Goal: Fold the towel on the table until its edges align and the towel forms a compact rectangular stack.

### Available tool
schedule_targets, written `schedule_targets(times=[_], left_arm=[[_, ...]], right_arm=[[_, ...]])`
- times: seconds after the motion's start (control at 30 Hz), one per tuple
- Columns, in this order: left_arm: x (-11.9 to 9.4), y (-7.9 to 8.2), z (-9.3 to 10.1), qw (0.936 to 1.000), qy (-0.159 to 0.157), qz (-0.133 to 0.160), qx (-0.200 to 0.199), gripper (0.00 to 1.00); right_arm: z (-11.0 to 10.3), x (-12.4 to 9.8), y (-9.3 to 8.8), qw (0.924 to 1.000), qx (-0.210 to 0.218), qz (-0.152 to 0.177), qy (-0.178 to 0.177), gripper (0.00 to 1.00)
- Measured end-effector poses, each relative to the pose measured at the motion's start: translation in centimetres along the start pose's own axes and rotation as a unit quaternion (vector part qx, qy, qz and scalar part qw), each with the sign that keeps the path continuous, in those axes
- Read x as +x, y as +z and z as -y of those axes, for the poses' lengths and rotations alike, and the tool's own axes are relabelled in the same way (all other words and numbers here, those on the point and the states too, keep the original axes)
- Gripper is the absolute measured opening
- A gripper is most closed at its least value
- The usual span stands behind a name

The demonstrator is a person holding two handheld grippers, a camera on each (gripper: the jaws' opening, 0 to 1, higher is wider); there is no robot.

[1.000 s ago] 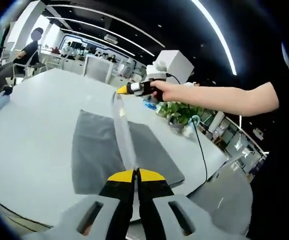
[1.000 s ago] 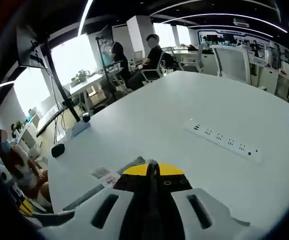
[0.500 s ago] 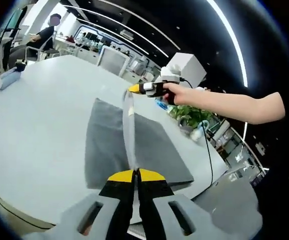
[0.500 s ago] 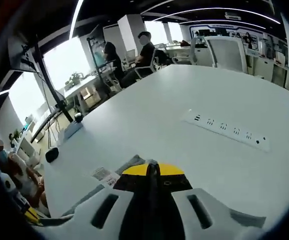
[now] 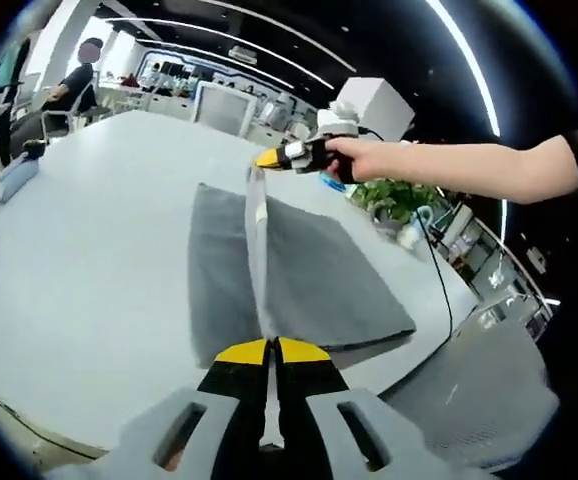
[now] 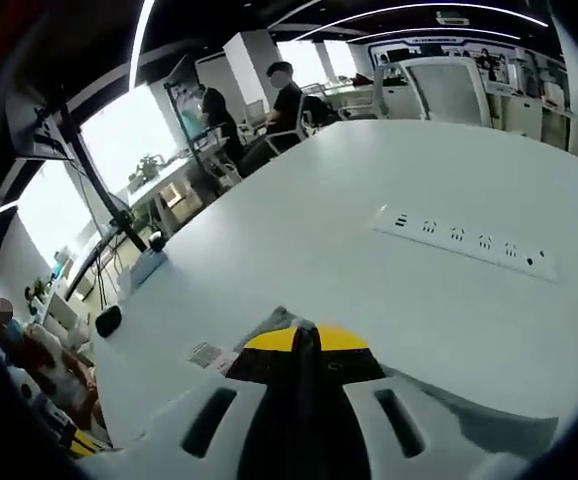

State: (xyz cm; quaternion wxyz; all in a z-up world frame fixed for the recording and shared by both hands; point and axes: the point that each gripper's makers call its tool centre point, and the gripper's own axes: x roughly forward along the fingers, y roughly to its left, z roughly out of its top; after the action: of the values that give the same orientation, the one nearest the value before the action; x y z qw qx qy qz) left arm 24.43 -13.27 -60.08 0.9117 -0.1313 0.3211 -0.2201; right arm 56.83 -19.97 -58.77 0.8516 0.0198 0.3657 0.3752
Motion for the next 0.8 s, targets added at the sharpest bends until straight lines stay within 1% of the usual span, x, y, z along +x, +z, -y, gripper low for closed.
schedule_targets(times=[0.23,0.43,0.63,0.67,0.73,0.77,0.8], left_arm=[[0.2,-0.3,-0.5,0.9999,0.010,-0.003,-0.001,0.02],[0.1,-0.7,-0.6,0.9999,0.016,0.000,-0.003,0.02],[0.3,-0.9,-0.8,0.9998,0.019,0.000,-0.007,0.02],[0.5,-1.1,-0.9,0.9998,0.019,-0.006,0.001,0.03],[0.6,-1.3,-1.1,0.9993,0.021,-0.016,0.026,0.03],[0.6,-1.3,-1.2,0.9987,0.023,-0.014,0.043,0.04],[0.6,-1.2,-1.1,0.9987,0.021,-0.012,0.045,0.04]], right_arm=[[-0.2,0.3,-0.3,0.9998,0.019,0.005,-0.001,0.03],[-0.2,1.0,-0.9,0.9998,0.019,-0.003,-0.001,0.03],[-0.5,1.6,-1.2,0.9982,0.058,-0.001,0.013,0.03],[-0.7,1.6,-1.3,0.9977,0.066,-0.003,0.015,0.03],[-0.8,1.7,-1.3,0.9977,0.066,-0.001,0.019,0.04],[-0.9,1.7,-1.3,0.9978,0.064,-0.003,0.019,0.04],[-0.9,1.7,-1.3,0.9980,0.060,-0.003,0.018,0.05]])
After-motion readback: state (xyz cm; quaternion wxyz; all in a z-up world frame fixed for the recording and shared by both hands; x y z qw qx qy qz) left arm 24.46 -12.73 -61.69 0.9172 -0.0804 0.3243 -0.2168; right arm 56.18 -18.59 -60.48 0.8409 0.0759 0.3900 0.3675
